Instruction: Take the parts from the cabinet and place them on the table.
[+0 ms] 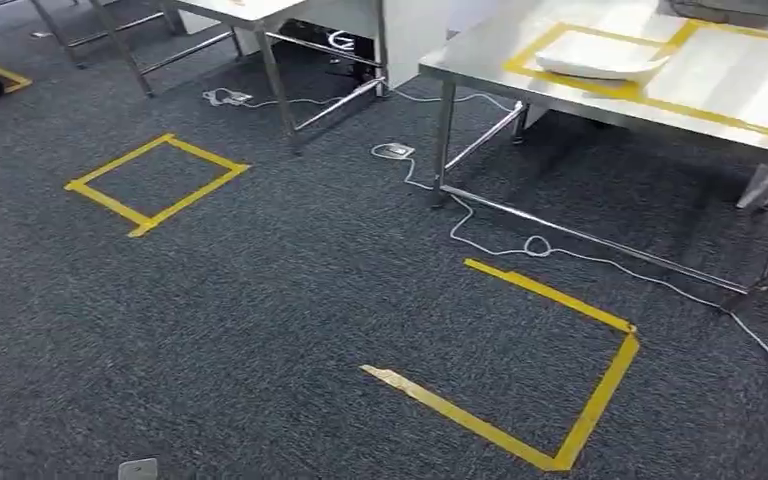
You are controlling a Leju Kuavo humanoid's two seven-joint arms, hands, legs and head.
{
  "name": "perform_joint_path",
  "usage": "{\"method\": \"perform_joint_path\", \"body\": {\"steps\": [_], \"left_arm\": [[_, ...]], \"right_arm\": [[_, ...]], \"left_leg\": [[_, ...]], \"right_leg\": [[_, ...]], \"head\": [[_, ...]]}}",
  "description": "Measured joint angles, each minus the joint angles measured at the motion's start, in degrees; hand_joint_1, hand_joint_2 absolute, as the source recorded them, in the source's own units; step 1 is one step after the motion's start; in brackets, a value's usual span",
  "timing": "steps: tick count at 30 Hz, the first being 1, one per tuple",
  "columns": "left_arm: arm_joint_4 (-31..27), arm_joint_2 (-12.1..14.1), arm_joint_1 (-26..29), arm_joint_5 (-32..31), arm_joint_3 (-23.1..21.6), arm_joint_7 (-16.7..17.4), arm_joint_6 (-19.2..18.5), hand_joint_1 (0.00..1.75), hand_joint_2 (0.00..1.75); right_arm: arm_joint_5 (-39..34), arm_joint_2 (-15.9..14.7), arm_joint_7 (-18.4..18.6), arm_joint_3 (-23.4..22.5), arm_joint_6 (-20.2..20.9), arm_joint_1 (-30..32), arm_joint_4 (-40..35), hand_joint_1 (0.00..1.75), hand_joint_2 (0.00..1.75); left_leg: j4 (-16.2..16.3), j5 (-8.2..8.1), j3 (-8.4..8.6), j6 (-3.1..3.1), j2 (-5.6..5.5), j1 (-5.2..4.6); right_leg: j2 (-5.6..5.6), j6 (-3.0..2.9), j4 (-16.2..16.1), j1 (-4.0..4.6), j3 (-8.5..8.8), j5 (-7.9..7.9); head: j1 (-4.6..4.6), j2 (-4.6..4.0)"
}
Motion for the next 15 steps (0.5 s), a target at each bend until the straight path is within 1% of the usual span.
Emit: {"method": "perform_joint_path", "body": {"steps": [1, 2, 3, 4, 5, 6, 7, 8, 9, 10, 11, 12, 13, 14, 15], "left_arm": [[0.0, 0.0, 0.0, 0.0, 0.0, 0.0, 0.0, 0.0, 0.0], [0.0, 0.0, 0.1, 0.0, 0.0, 0.0, 0.0, 0.0, 0.0], [0.0, 0.0, 0.2, 0.0, 0.1, 0.0, 0.2, 0.0, 0.0], [0.0, 0.1, 0.3, 0.0, 0.1, 0.0, 0.2, 0.0, 0.0], [0.0, 0.2, 0.2, 0.0, 0.1, 0.0, 0.2, 0.0, 0.0], [0.0, 0.2, 0.2, 0.0, 0.1, 0.0, 0.2, 0.0, 0.0], [0.0, 0.1, -0.1, 0.0, 0.1, 0.0, 0.2, 0.0, 0.0], [0.0, 0.0, -0.2, 0.0, 0.1, 0.0, 0.2, 0.0, 0.0], [0.0, 0.1, -0.1, 0.1, 0.1, 0.0, 0.2, 0.0, 0.0], [0.0, 0.1, 0.1, 0.2, 0.2, 0.0, 0.3, 0.0, 0.0], [0.0, 0.1, 0.2, 0.2, 0.2, 0.0, 0.4, 0.0, 0.0], [0.0, 0.1, 0.2, 0.3, 0.2, 0.0, 0.4, 0.0, 0.0], [0.0, 0.1, 0.2, 0.4, 0.3, 0.0, 0.5, 0.0, 0.0], [0.0, 0.0, 0.0, 0.6, 0.3, 0.0, 0.6, 0.0, 0.0], [0.0, 0.0, 0.0, 0.7, 0.3, 0.0, 0.7, 0.0, 0.0]], "right_arm": [[0.0, 0.0, 0.0, 0.0, 0.0, 0.0, 0.0, 0.0, 0.0], [0.0, 0.0, 0.0, 0.0, 0.0, 0.0, 0.0, 0.0, 0.0], [0.0, 0.0, 0.0, 0.0, 0.0, -0.1, 0.0, 0.0, 0.0], [0.0, 0.0, 0.0, 0.0, 0.1, -0.2, 0.0, 0.0, 0.0], [0.0, 0.0, 0.0, 0.0, 0.1, -0.2, 0.0, 0.0, 0.0], [0.0, 0.0, 0.0, 0.0, 0.1, -0.3, 0.0, 0.0, 0.0], [0.0, 0.0, 0.0, 0.0, 0.1, -0.2, 0.0, 0.0, 0.0], [0.0, 0.0, 0.0, 0.0, 0.1, -0.3, 0.0, 0.0, 0.0], [0.0, 0.0, 0.0, 0.0, 0.1, -0.4, 0.0, 0.0, 0.0], [0.0, 0.0, 0.0, 0.0, 0.1, -0.6, 0.0, 0.0, 0.0], [0.0, 0.0, 0.0, 0.0, 0.1, -0.7, 0.0, 0.0, 0.0], [-0.1, 0.0, 0.0, 0.0, 0.1, -0.8, 0.0, 0.0, 0.0], [-0.1, 0.0, 0.0, 0.0, 0.1, -0.7, 0.0, 0.0, 0.0], [-0.1, 0.0, 0.0, 0.0, 0.1, -0.7, 0.0, 0.0, 0.0], [-0.1, 0.0, 0.0, 0.0, 0.1, -0.6, 0.0, 0.0, 0.0]], "left_leg": [[3.1, -0.92, -1.36, -0.32, 0.17, 0.22], [3.5, -0.39, -1.38, -0.6, 0.34, 0.48], [1.3, 1.4, -0.08, -0.75, 0.55, 0.74], [-3.2, 3.88, 2.45, -0.82, 1.03, 0.88], [-8.7, 6.27, 5.62, -0.83, 2.34, 0.9], [-12.9, 7.16, 8.0, -0.82, 5.05, 0.82], [-14.0, 6.48, 8.33, -0.28, 5.57, 0.25], [-13.8, 6.56, 8.1, 0.51, 4.81, 0.38], [-13.7, 6.42, 7.98, 0.93, 4.24, 0.27], [-13.7, 6.36, 7.82, 1.28, 3.53, 0.06], [-14.0, 6.63, 7.97, 1.82, 2.82, 0.16], [-14.1, 6.8, 7.98, 2.18, 2.32, 0.35], [-14.1, 6.84, 7.85, 2.58, 1.86, 0.34], [-14.1, 6.89, 7.64, 2.85, 1.15, 0.26], [-14.1, 6.91, 7.5, 3.0, 0.44, 0.12]], "right_leg": [[-0.94, 0.02, 0.0, -0.02, -0.08, -0.07], [-1.79, 0.09, 0.0, -0.06, -0.07, -0.13], [-2.6, 0.26, 0.0, -0.11, -0.02, -0.25], [-3.3, 0.5, 0.1, -0.18, 0.08, -0.41], [-4.02, 0.81, 0.1, -0.26, 0.44, -0.63], [-4.61, 1.2, 0.1, -0.02, 0.99, -0.87], [-5.09, 1.76, 0.5, 0.4, 0.35, -1.3], [-5.66, 2.06, 0.3, 0.42, 0.44, -1.41], [-6.25, 2.32, 0.2, 0.42, 0.77, -1.5], [-6.8, 2.62, 0.0, 0.22, 1.51, -1.53], [-7.34, 3.04, 0.0, 0.07, 1.88, -1.76], [-4.83, 3.45, 1.0, -0.12, 1.19, -2.88], [-2.02, 3.46, 4.2, -0.23, -0.19, -5.0], [-0.47, 3.46, 9.2, -0.18, -2.6, -7.45], [0.17, 3.37, 14.4, -0.13, -5.21, -9.52]], "head": [[-0.04, 0.0], [-0.02, 0.02], [-0.06, 0.02], [-0.04, 0.0], [-0.04, 0.0], [-0.09, 0.0], [-0.44, 0.0], [-0.05, 0.0], [0.02, 0.0], [-0.02, 0.0], [-0.07, 0.0], [0.17, 0.0], [0.39, 0.0], [0.46, 0.0], [0.46, 0.0]]}}
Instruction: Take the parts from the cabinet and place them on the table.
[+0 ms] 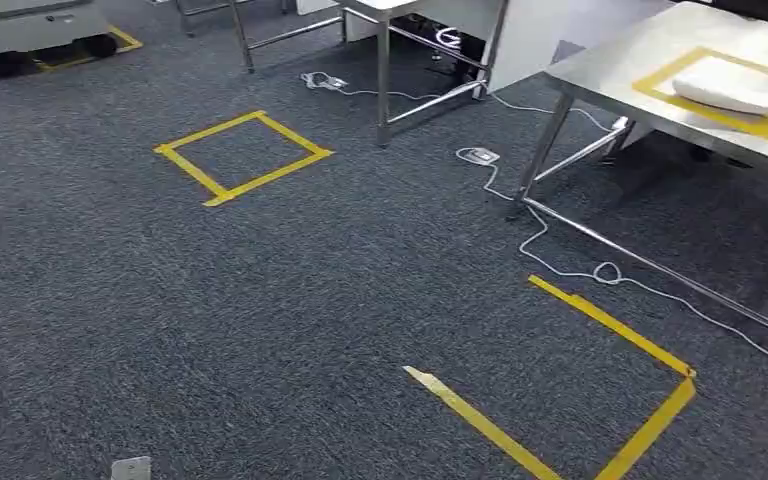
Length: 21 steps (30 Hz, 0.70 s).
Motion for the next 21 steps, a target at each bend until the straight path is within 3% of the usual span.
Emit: {"method": "perform_joint_path", "body": {"steps": [1, 2, 3, 4, 5, 6, 7, 9, 11, 12, 13, 14, 16, 17, 18, 19, 20, 21], "left_arm": [[0.0, 0.0, 0.0, 0.0, 0.0, 0.0, 0.1, 0.0, 0.0], [0.0, 0.0, 0.1, 0.0, 0.1, 0.0, 0.1, 0.0, 0.0], [0.0, 0.0, 0.1, 0.1, 0.1, 0.0, 0.1, 0.0, 0.0], [0.0, 0.0, 0.2, 0.1, 0.1, 0.0, 0.2, 0.0, 0.0], [0.0, 0.0, 0.2, 0.2, 0.1, 0.0, 0.2, 0.0, 0.0], [0.0, -0.1, 0.2, 0.2, 0.1, 0.0, 0.2, 0.0, 0.0], [0.0, -0.3, 0.1, 0.2, 0.1, 0.0, 0.2, 0.0, 0.0], [0.0, -0.2, 0.0, 0.3, 0.2, 0.0, 0.2, 0.0, 0.0], [0.0, -0.2, 0.2, 0.3, 0.2, 0.0, 0.2, 0.0, 0.0], [-0.1, 0.0, 0.3, 0.3, 0.3, 0.0, 0.2, 0.0, 0.0], [-0.1, 0.0, 0.3, 0.3, 0.3, 0.0, 0.2, 0.0, 0.0], [-0.1, 0.0, 0.1, 0.3, 0.3, 0.0, 0.2, 0.0, 0.0], [-0.1, 0.0, -0.1, 0.5, 0.4, 0.0, 0.3, 0.0, 0.0], [-0.1, 0.0, 0.0, 0.5, 0.4, 0.0, 0.3, 0.0, 0.0], [-0.1, 0.0, 0.1, 0.7, 0.4, 0.0, 0.3, 0.0, 0.0], [-0.1, 0.0, 0.2, 0.8, 0.5, 0.0, 0.3, 0.0, 0.0], [-0.1, 0.0, 0.2, 0.9, 0.5, 0.0, 0.3, 0.0, 0.0], [-0.1, 0.1, 0.2, 1.0, 0.5, 0.0, 0.4, 0.0, 0.0]], "right_arm": [[0.0, 0.0, 0.0, 0.0, 0.0, 0.2, 0.0, 0.0, 0.0], [0.0, 0.0, 0.1, 0.0, 0.0, 0.2, 0.0, 0.0, 0.0], [0.0, 0.0, 0.2, 0.1, 0.0, 0.3, 0.0, 0.0, 0.0], [0.0, 0.0, 0.2, 0.2, 0.0, 0.3, 0.0, 0.0, 0.0], [0.0, 0.0, 0.2, 0.3, 0.0, 0.3, 0.0, 0.0, 0.0], [0.0, 0.0, 0.3, 0.3, 0.0, 0.3, 0.0, 0.0, 0.0], [-0.1, -0.3, 0.3, 0.3, 0.0, 0.3, 0.1, 0.0, 0.0], [-0.1, -0.2, 0.4, 0.4, 0.0, 0.2, 0.0, 0.0, 0.0], [-0.1, -0.2, 0.3, 0.4, 0.0, 0.3, 0.0, 0.0, 0.0], [0.0, 0.0, 0.3, 0.4, 0.0, 0.3, 0.0, 0.0, 0.0], [-0.1, 0.0, 0.3, 0.4, 0.0, 0.3, 0.0, 0.0, 0.0], [-0.1, 0.0, 0.3, 0.4, 0.0, 0.4, 0.0, 0.0, 0.0], [-0.1, 0.0, 0.3, 0.4, 0.0, 0.6, 0.0, 0.0, 0.0], [-0.1, 0.0, 0.3, 0.5, 0.0, 0.5, 0.0, 0.0, 0.0], [-0.1, 0.0, 0.3, 0.5, 0.0, 0.5, 0.0, 0.0, 0.0], [-0.1, 0.0, 0.3, 0.5, 0.0, 0.4, 0.0, 0.0, 0.0], [-0.1, 0.0, 0.3, 0.5, 0.0, 0.4, 0.0, 0.0, 0.0], [-0.1, 0.0, 0.3, 0.6, 0.0, 0.3, 0.0, 0.0, 0.0]], "left_leg": [[0.0, 0.04, -0.09, 0.07, -0.78, -0.15], [0.0, 0.08, -0.07, 0.13, -1.62, -0.34], [0.0, 0.09, -0.01, 0.15, -2.52, -0.53], [0.0, 0.1, 0.11, 0.15, -3.52, -0.71], [0.0, 0.1, 0.28, 0.14, -4.34, -0.89], [0.0, 0.11, 0.31, 0.14, -4.93, -0.79], [0.1, 0.22, 0.04, -0.12, -5.38, -0.99], [0.2, 0.6, -0.75, -0.88, -6.78, -0.37], [0.0, 1.01, -1.1, -1.78, -8.37, -0.4], [0.8, 0.33, -1.14, -1.78, -5.92, -0.41], [2.8, -1.27, -2.05, -2.2, -2.75, -0.61], [6.6, -3.48, -3.86, -2.66, -1.26, -0.47], [15.8, -7.45, -8.35, -3.32, -0.31, -0.09], [17.9, -7.68, -9.34, -3.57, -0.2, 0.09], [17.0, -6.38, -8.76, -3.75, -0.06, 0.27], [13.9, -4.18, -7.11, -3.83, 0.21, 0.38], [9.1, -1.68, -4.53, -3.84, 0.82, 0.43], [3.3, 0.66, -1.31, -3.72, 2.66, 0.41]], "right_leg": [[0.25, -0.12, 4.0, 0.07, -2.19, -1.15], [0.34, -0.29, 5.4, 0.12, -3.28, -0.73], [0.37, -0.64, 3.6, 0.19, -2.83, 1.39], [0.69, -1.05, -0.8, 0.25, -1.15, 4.42], [1.74, -1.59, -6.5, 0.36, 1.27, 7.63], [4.43, -2.25, -11.2, 0.44, 3.16, 9.57], [7.05, -2.76, -12.0, 0.18, 3.52, 8.77], [6.01, -2.51, -13.0, 0.49, 4.37, 8.72], [4.52, -2.77, -13.7, 0.38, 4.65, 9.12], [3.31, -2.81, -14.4, 0.04, 5.13, 9.47], [2.7, -3.18, -14.7, 0.1, 5.33, 9.44], [1.69, -3.21, -14.7, 0.13, 5.4, 9.44], [-0.51, -3.3, -14.6, 0.2, 5.46, 9.17], [-1.45, -3.21, -14.6, 0.2, 5.48, 9.05], [-2.27, -3.11, -14.6, 0.18, 5.5, 8.92], [-3.04, -2.99, -14.6, 0.15, 5.61, 8.73], [-3.74, -2.82, -14.6, 0.11, 6.16, 8.51], [-4.49, -2.5, -14.6, 0.1, 6.67, 8.23]], "head": [[0.0, 0.02], [-0.02, 0.0], [-0.04, 0.0], [0.0, 0.0], [-0.02, 0.0], [0.02, 0.0], [-0.33, 0.0], [-0.2, 0.0], [-0.11, 0.0], [-0.19, 0.02], [-0.7, 0.0], [-0.94, 0.0], [-0.85, 0.0], [-0.89, 0.0], [-0.89, 0.0], [-0.92, 0.0], [-0.89, 0.0], [-0.94, 0.0]]}}
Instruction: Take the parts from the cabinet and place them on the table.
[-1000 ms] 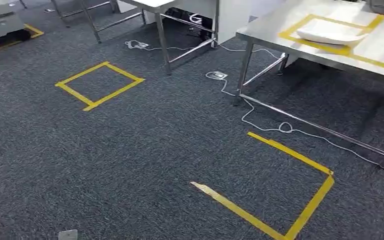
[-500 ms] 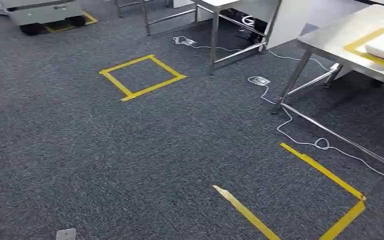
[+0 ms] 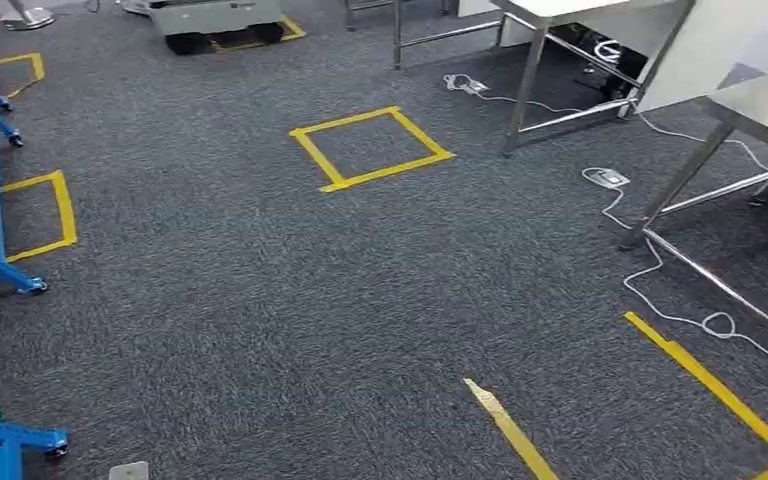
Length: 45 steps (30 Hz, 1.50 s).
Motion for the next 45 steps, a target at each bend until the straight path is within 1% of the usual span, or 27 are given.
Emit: {"method": "perform_joint_path", "body": {"steps": [1, 2, 5, 6, 8, 10, 11, 12, 14, 15, 16, 17, 21, 22, 24, 26, 27, 28, 30, 31, 32, 36, 38, 39, 41, 43, 45], "left_arm": [[0.0, 0.0, -0.2, 0.0, 0.0, 0.0, 0.1, 0.0, 0.0], [0.0, -0.1, -0.4, 0.2, 0.0, 0.0, 0.1, 0.0, 0.0], [0.0, 0.0, 0.1, 0.3, 0.1, 0.0, 0.3, 0.0, 0.0], [0.0, 0.0, 0.2, 0.4, 0.1, 0.0, 0.3, 0.0, 0.0], [0.0, 0.0, 0.1, 0.5, 0.1, 0.0, 0.4, 0.0, 0.0], [0.0, -0.1, 0.0, 0.5, 0.1, 0.0, 0.5, 0.0, 0.0], [0.0, -0.1, 0.0, 0.5, 0.1, 0.0, 0.6, 0.0, 0.0], [0.0, -0.1, 0.0, 0.5, 0.1, 0.0, 0.8, 0.0, 0.0], [0.0, -0.1, 0.0, 0.5, 0.1, 0.0, 0.9, 0.0, 0.0], [0.0, -0.1, 0.0, 0.5, 0.1, 0.0, 0.9, 0.0, 0.0], [0.0, -0.1, 0.0, 0.5, 0.1, 0.0, 0.9, 0.0, 0.0], [0.0, -0.1, -0.2, 0.5, 0.1, 0.0, 1.0, 0.0, 0.0], [0.0, 0.0, 0.2, 0.5, 0.2, 0.0, 1.2, 0.0, 0.0], [0.0, 0.0, 0.2, 0.5, 0.2, 0.0, 1.2, 0.0, 0.0], [0.0, 0.0, -0.1, 0.5, 0.2, 0.0, 1.2, 0.0, 0.0], [0.0, -0.1, -0.2, 0.5, 0.2, 0.0, 1.3, 0.0, 0.0], [0.0, -0.2, -0.1, 0.5, 0.2, 0.0, 1.4, 0.0, 0.0], [0.0, -0.2, 0.0, 0.5, 0.2, 0.0, 1.6, 0.0, 0.0], [0.0, -0.1, 0.1, 0.5, 0.2, 0.0, 1.8, 0.0, 0.0], [0.0, -0.1, 0.0, 0.5, 0.2, 0.0, 1.9, 0.0, 0.0], [0.0, -0.1, -0.2, 0.5, 0.2, 0.0, 1.9, 0.0, 0.0], [0.0, 0.0, 0.0, 0.5, 0.2, 0.0, 1.9, 0.0, 0.0], [0.0, 0.0, -0.1, 0.5, 0.2, 0.0, 1.9, 0.0, 0.0], [0.0, -0.1, -0.2, 0.5, 0.2, 0.0, 1.9, 0.0, 0.0], [0.0, -0.1, -0.2, 0.3, 0.2, 0.0, 1.9, 0.0, 0.0], [0.0, -0.2, -0.2, 0.3, 0.2, 0.0, 1.9, 0.0, 0.0], [0.0, -0.2, -0.2, 0.5, 0.2, 0.0, 1.9, 0.0, 0.0]], "right_arm": [[0.0, 0.0, 0.0, 0.0, 0.0, 0.0, 0.0, 0.0, 0.0], [0.0, 0.0, 0.0, 0.0, 0.0, 0.0, 0.0, 0.0, 0.0], [0.0, 0.0, 0.0, 0.1, 0.0, -0.5, 0.0, 0.0, 0.0], [0.0, 0.0, 0.0, 0.2, 0.0, -0.6, -0.1, 0.0, 0.0], [0.0, 0.0, 0.0, 0.2, 0.0, -0.6, -0.1, 0.0, 0.0], [0.0, 0.0, 0.0, 0.2, 0.0, -0.4, -0.1, 0.0, 0.0], [0.0, 0.0, 0.0, 0.2, 0.0, -0.3, -0.1, 0.0, 0.0], [0.0, 0.0, 0.0, 0.2, 0.0, -0.3, -0.1, 0.0, 0.0], [0.0, 0.0, 0.1, 0.2, -0.1, -0.1, -0.1, 0.0, 0.0], [0.0, 0.0, 0.1, 0.2, -0.1, -0.1, -0.1, 0.0, 0.0], [0.0, 0.0, 0.1, 0.2, -0.1, -0.1, -0.1, 0.0, 0.0], [0.0, 0.0, 0.0, 0.2, -0.2, 0.0, 0.0, 0.0, 0.0], [0.0, 0.0, 0.2, 0.3, -0.4, -0.1, -0.1, 0.0, 0.0], [0.0, 0.0, 0.2, 0.3, -0.4, -0.1, -0.1, 0.0, 0.0], [0.0, 0.0, 0.2, 0.3, -0.4, 0.0, -0.1, 0.0, 0.0], [0.0, 0.0, 0.2, 0.3, -0.4, 0.1, -0.1, 0.0, 0.0], [0.0, 0.0, 0.3, 0.3, -0.4, 0.1, -0.1, 0.0, 0.0], [0.0, 0.0, 0.3, 0.3, -0.4, 0.0, -0.1, 0.0, 0.0], [0.0, 0.0, 0.3, 0.3, -0.4, -0.1, -0.1, 0.0, 0.0], [0.0, 0.0, 0.3, 0.3, -0.4, -0.1, -0.1, 0.0, 0.0], [0.0, 0.0, 0.3, 0.3, -0.4, 0.0, -0.1, 0.0, 0.0], [0.0, 0.0, 0.3, 0.3, -0.4, -0.5, -0.2, 0.0, 0.0], [0.1, 0.0, 0.3, 0.3, -0.4, -0.5, -0.2, 0.0, 0.0], [0.1, 0.0, 0.2, 0.3, -0.4, -0.5, -0.2, 0.0, 0.0], [0.1, 0.0, 0.3, 0.3, -0.4, -0.3, -0.2, 0.0, 0.0], [0.1, 0.0, 0.3, 0.3, -0.4, -0.1, -0.2, 0.0, 0.0], [0.0, 0.0, 0.3, 0.3, -0.4, -0.1, -0.2, 0.0, 0.0]], "left_leg": [[-2.6, -0.65, 1.63, 0.11, 2.19, -0.59], [-3.2, -0.65, 1.52, 1.23, 1.61, -0.57], [-3.1, -0.76, 1.15, 2.42, 0.01, -0.94], [-3.6, -0.4, 1.43, 2.98, -0.63, -0.49], [-3.6, -0.37, 1.28, 3.49, -1.53, -0.48], [-3.6, -0.37, 1.15, 3.64, -3.01, -0.55], [-3.6, -0.39, 1.2, 3.68, -3.93, -0.61], [-3.6, -0.4, 1.3, 3.69, -4.78, -0.63], [-3.6, -0.42, 1.58, 3.66, -6.52, -0.63], [-3.6, -0.46, 1.75, 3.59, -7.31, -0.61], [-3.6, -0.5, 1.7, 3.36, -7.87, -0.47], [-3.2, -0.58, 1.32, 2.93, -8.77, -0.82], [-3.2, -0.05, 0.39, 1.31, -10.72, -0.27], [-1.8, -1.13, -0.09, 1.25, -6.6, -0.6], [5.8, -5.6, -3.67, 0.8, -3.38, -0.55], [14.3, -8.79, -7.61, 0.53, -2.91, -0.37], [14.8, -8.35, -7.78, 0.47, -2.82, -0.35], [13.0, -6.74, -6.75, 0.51, -2.73, -0.35], [3.2, -1.65, -1.36, 0.99, -1.39, -0.46], [-1.9, -0.35, 1.45, 1.55, 1.78, -0.82], [-3.2, -1.22, 1.96, 1.94, 3.61, -1.61], [-3.8, -0.79, 1.78, 3.17, 0.43, -1.51], [-4.2, -0.35, 2.04, 3.9, -0.65, -1.03], [-4.2, -0.32, 1.89, 3.99, -1.42, -0.99], [-4.2, -0.31, 1.8, 4.03, -3.12, -1.04], [-4.1, -0.34, 2.01, 3.98, -4.94, -1.02], [-3.9, -0.51, 2.28, 3.7, -6.69, -0.89]], "right_leg": [[-0.65, 0.49, 0.0, 0.42, -0.51, -0.4], [-1.13, 0.98, 0.3, 0.61, -0.34, -0.83], [-2.88, 1.72, 0.0, 0.48, 0.95, -0.95], [-2.18, 2.08, 0.3, 0.17, 0.38, -1.62], [3.08, 2.3, 5.8, 0.03, -1.88, -5.07], [4.74, 2.35, 17.1, 0.04, -7.68, -9.46], [4.84, 2.35, 20.3, 0.06, -9.8, -9.8], [4.85, 2.24, 20.0, 0.05, -10.29, -8.36], [5.29, 1.93, 12.3, 0.04, -7.73, -2.67], [6.48, 1.7, 6.9, -0.01, -5.5, 0.29], [9.62, 1.43, 2.9, -0.21, -4.03, 1.43], [10.59, 1.27, 1.4, -0.49, -3.34, 0.88], [7.97, 0.41, 1.1, -0.4, -2.91, 1.22], [7.13, 0.1, 0.9, -0.35, -2.64, 1.32], [5.35, -0.36, 0.9, -0.07, -2.52, 1.11], [3.21, -0.55, 0.9, 0.16, -2.49, 0.89], [2.4, -0.56, 0.9, 0.2, -2.41, 0.82], [1.67, -0.53, 0.9, 0.24, -2.32, 0.7], [0.22, -0.34, 0.9, 0.35, -1.79, 0.4], [-0.43, -0.16, 0.9, 0.47, -1.43, 0.19], [-1.05, 0.32, 1.1, 0.95, -1.67, -0.18], [-3.7, 1.46, 0.6, 0.87, -0.41, -0.58], [2.09, 1.86, 4.3, 0.46, -2.27, -3.45], [3.84, 1.99, 8.9, 0.31, -4.49, -5.68], [4.85, 2.17, 18.7, 0.23, -9.6, -9.19], [4.87, 2.25, 18.7, 0.12, -10.44, -6.9], [5.65, 2.32, 9.5, -0.26, -6.83, -0.94]], "head": [[0.04, 0.0], [0.11, 0.0], [-0.02, 0.0], [-0.04, 0.02], [0.5, 0.02], [0.46, 0.02], [0.44, 0.02], [0.39, 0.02], [0.44, 0.0], [0.46, 0.0], [0.48, 0.02], [0.35, 0.0], [0.35, 0.0], [0.28, 0.02], [-0.24, 0.0], [-0.22, 0.0], [-0.24, 0.0], [-0.24, 0.0], [-0.26, 0.0], [-0.24, 0.0], [-0.28, 0.0], [-0.26, 0.0], [0.28, 0.0], [0.37, 0.02], [0.39, 0.02], [0.37, 0.02], [0.35, 0.02]]}}
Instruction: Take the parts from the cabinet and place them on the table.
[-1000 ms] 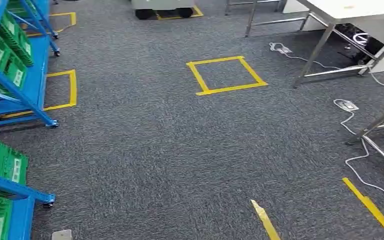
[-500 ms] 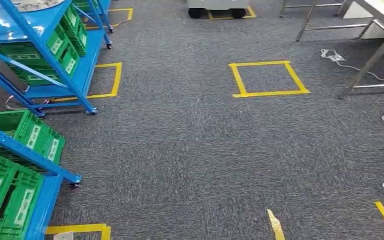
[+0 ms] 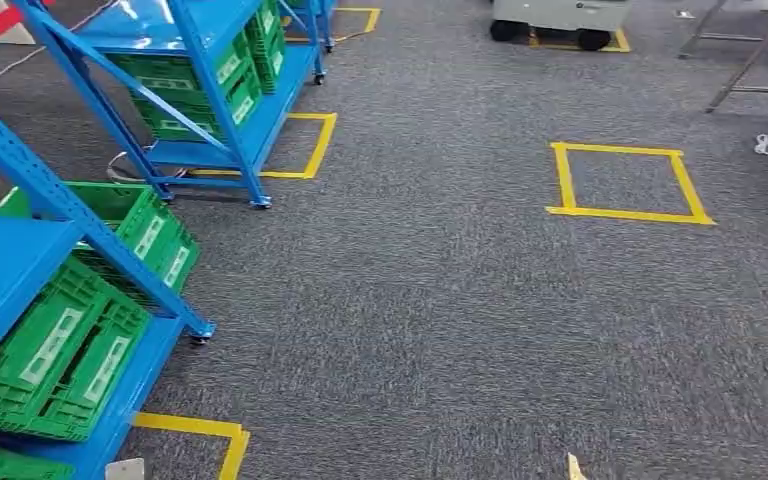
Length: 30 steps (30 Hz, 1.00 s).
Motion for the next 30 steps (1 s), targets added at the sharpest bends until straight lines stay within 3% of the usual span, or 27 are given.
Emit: {"method": "perform_joint_path", "body": {"steps": [1, 2, 3, 6, 7, 8, 9, 11, 12, 13, 14, 15, 16, 17, 19, 21, 22, 23, 24, 26, 27, 28, 29, 30], "left_arm": [[-0.1, 0.0, 0.0, 0.3, 0.0, 0.0, 0.0, 0.0, 0.0], [-0.3, 0.0, -0.1, 0.5, 0.0, 0.0, -0.2, 0.0, 0.0], [-0.5, 0.0, -0.1, 1.0, -0.1, 0.0, -0.4, 0.0, 0.0], [-0.9, -0.1, 0.4, 2.2, -0.6, 0.0, -0.6, 0.0, 0.0], [-1.1, -0.1, 0.5, 2.3, -0.7, 0.0, -0.6, 0.0, 0.0], [-1.2, -0.1, 0.5, 2.4, -0.9, 0.0, -0.7, 0.0, 0.0], [-1.2, -0.1, 0.3, 2.4, -1.1, 0.0, -0.7, 0.0, 0.0], [-1.4, -0.2, 0.2, 2.5, -1.3, 0.0, -0.7, 0.0, 0.0], [-1.4, -0.3, 0.3, 2.5, -1.4, 0.0, -0.7, 0.0, 0.0], [-1.4, -0.3, 0.5, 2.5, -1.5, 0.0, -0.7, 0.0, 0.0], [-1.4, -0.3, 0.6, 2.5, -1.5, 0.0, -0.7, 0.0, 0.0], [-1.4, -0.3, 0.7, 2.5, -1.5, 0.0, -0.7, 0.0, 0.0], [-1.6, -0.3, 0.7, 2.5, -1.6, 0.0, -0.7, 0.0, 0.0], [-1.7, -0.3, 0.6, 2.5, -1.6, 0.0, -0.7, 0.0, 0.0], [-1.8, -0.4, 0.3, 2.5, -1.7, 0.0, -0.7, 0.0, 0.0], [-1.9, -0.4, 0.7, 2.5, -1.7, 0.0, -0.3, 0.0, 0.0], [-1.9, -0.5, 0.8, 2.4, -1.8, 0.0, -0.1, 0.0, 0.0], [-1.9, -0.4, 0.7, 2.4, -1.8, 0.0, 0.1, 0.0, 0.0], [-1.9, -0.4, 0.6, 2.5, -1.8, 0.0, 0.3, 0.0, 0.0], [-1.9, -0.5, 0.4, 2.4, -1.9, 0.0, 0.3, 0.0, 0.0], [-1.9, -0.5, 0.5, 2.4, -1.9, 0.0, 0.3, 0.0, 0.0], [-1.9, -0.6, 0.6, 2.4, -1.9, 0.0, 0.3, 0.0, 0.0], [-1.9, -0.6, 0.6, 2.4, -1.9, 0.0, 0.3, 0.0, 0.0], [-1.9, -0.6, 0.6, 2.4, -1.9, 0.0, 0.3, 0.0, 0.0]], "right_arm": [[0.0, 0.0, 0.0, 0.0, 0.0, 0.0, 0.0, 0.0, 0.0], [-0.1, 0.0, 0.0, 0.0, 0.0, 0.1, 0.0, 0.0, 0.0], [-0.1, 0.0, -0.1, 0.1, 0.0, 0.0, 0.0, 0.0, 0.0], [-0.2, 0.0, 0.0, 0.4, -0.2, 0.0, 0.0, 0.0, 0.0], [-0.3, 0.0, 0.0, 0.4, -0.2, 0.0, 0.0, 0.0, 0.0], [-0.3, 0.0, -0.1, 0.4, -0.2, 0.0, 0.0, 0.0, 0.0], [-0.3, 0.0, -0.1, 0.5, -0.2, 0.0, 0.0, 0.0, 0.0], [-0.3, 0.0, -0.1, 0.5, -0.2, 0.2, 0.0, 0.0, 0.0], [-0.3, 0.0, -0.1, 0.5, -0.2, 0.2, 0.0, 0.0, 0.0], [-0.3, 0.0, -0.1, 0.5, -0.2, 0.2, 0.0, 0.0, 0.0], [-0.3, 0.0, 0.0, 0.5, -0.2, 0.1, 0.0, 0.0, 0.0], [-0.3, 0.0, -0.1, 0.5, -0.2, 0.0, 0.0, 0.0, 0.0], [-0.3, 0.0, 0.0, 0.5, -0.2, 0.0, 0.0, 0.0, 0.0], [-0.3, 0.0, 0.0, 0.5, -0.2, 0.0, 0.0, 0.0, 0.0], [-0.3, 0.0, -0.1, 0.5, -0.2, 0.0, 0.0, 0.0, 0.0], [-0.3, 0.0, 0.0, 0.5, -0.2, -0.3, 0.0, 0.0, 0.0], [-0.3, 0.0, 0.0, 0.5, -0.2, -0.4, -0.1, 0.0, 0.0], [-0.3, 0.0, -0.1, 0.5, -0.2, -0.6, -0.1, 0.0, 0.0], [-0.3, 0.0, -0.1, 0.5, -0.2, -0.5, -0.1, 0.0, 0.0], [-0.3, 0.0, 0.0, 0.5, -0.2, -0.4, -0.1, 0.0, 0.0], [-0.3, 0.0, 0.0, 0.5, -0.2, -0.3, -0.1, 0.0, 0.0], [-0.3, 0.0, 0.0, 0.5, -0.2, -0.3, -0.1, 0.0, 0.0], [-0.3, 0.0, 0.0, 0.5, -0.2, -0.2, -0.1, 0.0, 0.0], [-0.3, 0.0, 0.0, 0.6, -0.2, -0.1, -0.1, 0.0, 0.0]], "left_leg": [[0.1, -0.19, 0.05, -0.32, -0.73, 0.09], [0.4, -0.31, -0.17, -0.7, -1.21, -0.15], [0.8, -0.26, -0.68, -1.03, -2.06, -0.11], [0.6, 0.23, -1.35, -2.13, -3.96, 0.26], [1.2, -0.4, -1.4, -2.28, -2.36, 0.31], [3.1, -1.76, -2.24, -2.47, 1.11, 0.0], [7.0, -4.07, -4.12, -2.69, 2.88, 0.05], [16.9, -8.36, -8.79, -2.89, 3.76, 0.15], [19.2, -8.65, -9.77, -2.95, 3.83, 0.18], [18.6, -7.57, -9.36, -2.9, 3.89, 0.21], [15.7, -5.48, -7.89, -2.72, 4.02, 0.2], [10.3, -2.57, -4.98, -2.42, 4.52, 0.13], [4.7, -0.13, -2.0, -1.95, 6.31, -0.1], [2.2, -0.98, -0.49, -1.69, 9.18, -0.72], [1.4, -0.92, -0.7, -1.18, 8.54, -1.02], [1.2, -0.82, -0.94, -0.63, 7.13, -1.18], [0.3, -0.31, -0.33, -0.08, 6.48, -0.51], [0.3, -0.21, -0.26, 0.15, 6.08, -0.45], [0.3, -0.12, -0.41, 0.38, 5.37, -0.4], [0.3, -0.13, -0.51, 0.44, 3.87, -0.41], [0.3, -0.13, -0.48, 0.44, 2.98, -0.41], [0.3, -0.14, -0.36, 0.43, 2.19, -0.4], [0.3, -0.16, -0.27, 0.4, 1.25, -0.35], [0.4, -0.19, -0.11, 0.33, 0.37, -0.31]], "right_leg": [[1.93, 0.07, -5.3, -0.33, 2.26, 2.6], [4.97, 0.05, -6.6, -0.5, 2.88, 1.54], [4.67, -0.29, -7.8, -0.65, 3.68, 1.34], [2.78, -1.2, -7.4, -0.31, 3.68, 1.54], [1.86, -1.78, -7.8, -0.53, 3.84, 1.77], [1.35, -2.22, -7.8, -0.39, 3.9, 1.68], [0.37, -2.47, -7.8, -0.18, 3.91, 1.57], [-1.85, -2.81, -7.8, 0.17, 3.96, 1.34], [-2.7, -2.87, -7.8, 0.28, 4.0, 1.29], [-3.43, -2.91, -7.8, 0.39, 4.11, 1.17], [-4.12, -2.9, -7.8, 0.47, 4.27, 1.05], [-4.85, -2.87, -7.8, 0.59, 4.59, 0.87], [-5.48, -2.72, -7.8, 0.66, 4.97, 0.65], [-6.13, -2.53, -7.8, 0.84, 4.97, 0.46], [-7.39, -1.88, -7.7, 1.2, 5.06, 0.11], [-8.68, -1.4, -8.0, 1.08, 5.6, 0.06], [-8.45, -1.03, -7.8, 0.98, 5.21, -0.52], [-5.0, -0.78, -6.3, 0.88, 4.76, -1.73], [-2.54, -0.65, -2.7, 0.7, 3.14, -3.64], [-0.95, -0.42, 7.2, 0.56, -1.85, -7.68], [-0.81, -0.35, 10.5, 0.56, -3.8, -8.22], [-0.81, -0.34, 10.6, 0.55, -4.32, -7.09], [-0.76, -0.39, 7.8, 0.51, -3.51, -4.57], [-0.46, -0.38, 3.0, 0.35, -1.59, -1.56]], "head": [[0.04, 0.0], [0.11, 0.0], [-0.04, 0.0], [-0.02, 0.0], [-0.02, 0.0], [-0.44, 0.0], [-0.77, 0.0], [-0.68, 0.0], [-0.7, 0.0], [-0.66, 0.0], [-0.72, 0.0], [-0.7, 0.0], [-0.72, 0.0], [-0.63, 0.0], [-0.72, 0.0], [-0.81, 0.0], [-0.87, 0.0], [-0.32, -0.02], [-0.24, 0.0], [-0.26, 0.0], [-0.15, 0.0], [-0.2, 0.0], [-0.17, 0.0], [-0.17, 0.0]]}}
